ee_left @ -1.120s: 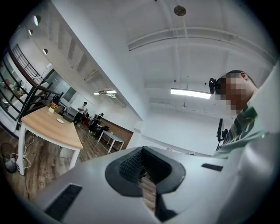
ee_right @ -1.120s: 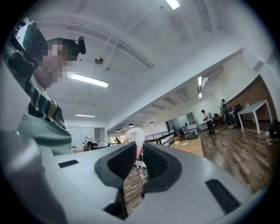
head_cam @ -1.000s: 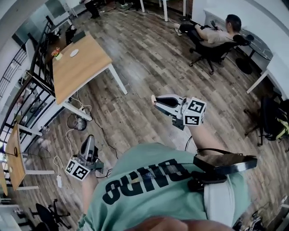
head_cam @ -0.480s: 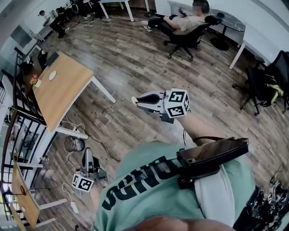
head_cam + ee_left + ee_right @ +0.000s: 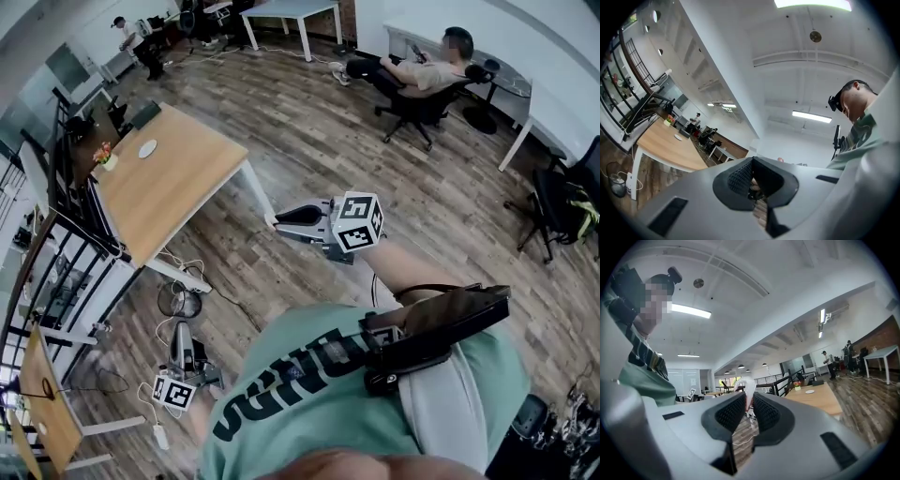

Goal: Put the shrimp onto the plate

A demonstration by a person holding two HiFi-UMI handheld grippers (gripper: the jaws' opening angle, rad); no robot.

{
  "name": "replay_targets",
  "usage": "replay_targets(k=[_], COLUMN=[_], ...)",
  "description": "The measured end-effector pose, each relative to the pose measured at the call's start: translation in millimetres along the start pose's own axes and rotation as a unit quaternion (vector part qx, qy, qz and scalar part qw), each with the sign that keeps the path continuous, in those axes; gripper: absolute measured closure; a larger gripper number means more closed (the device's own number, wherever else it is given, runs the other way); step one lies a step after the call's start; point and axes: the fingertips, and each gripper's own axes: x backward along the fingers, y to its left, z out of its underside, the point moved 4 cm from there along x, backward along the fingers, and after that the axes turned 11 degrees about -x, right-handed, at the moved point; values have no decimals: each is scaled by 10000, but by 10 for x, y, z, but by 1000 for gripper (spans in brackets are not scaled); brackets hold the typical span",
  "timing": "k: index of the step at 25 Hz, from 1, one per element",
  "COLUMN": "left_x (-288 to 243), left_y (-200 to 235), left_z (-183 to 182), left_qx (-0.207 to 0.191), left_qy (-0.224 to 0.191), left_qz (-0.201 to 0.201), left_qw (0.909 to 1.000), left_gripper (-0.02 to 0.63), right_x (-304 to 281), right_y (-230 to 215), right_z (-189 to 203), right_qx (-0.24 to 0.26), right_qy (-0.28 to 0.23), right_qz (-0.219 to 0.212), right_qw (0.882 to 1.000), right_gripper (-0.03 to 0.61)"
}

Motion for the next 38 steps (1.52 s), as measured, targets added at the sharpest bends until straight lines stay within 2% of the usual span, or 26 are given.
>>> replay_targets(k=[9, 15, 18, 25, 28, 31, 38], left_x=[472, 593, 487, -125, -568, -1040, -2219], left_y=[744, 1096, 1193, 1359, 1444, 1556, 1517], left_z=[-220, -97, -91, -23, -50, -104, -155], left_qx=[64, 317, 342, 217, -17, 100, -71], left_qy=[-134, -138, -114, 30, -3, -196, -183], left_qz=[-272, -515, -570, -696, -805, -992, -953], left_qw=[9995, 9981, 9977, 9973, 9968, 9948, 9953], left_gripper=[611, 611, 611, 611, 611, 611, 611], right_x=[-999, -1421, -1559, -1650, -1673, -1746, -1609], right_y=[34, -153, -284, -1015, -1530, -2076, -3051], right_z=[108, 130, 81, -14, -179, -367, -869], right_qx=[-90, -95, -168, -343, -368, -578, -599], right_qy=[261, 409, 466, 428, 358, 354, 277], right_qz=[-218, -280, -335, -583, -788, -917, -1186], right_qw=[9994, 9987, 9982, 9968, 9956, 9935, 9907], right_gripper=[523, 523, 523, 523, 523, 523, 523])
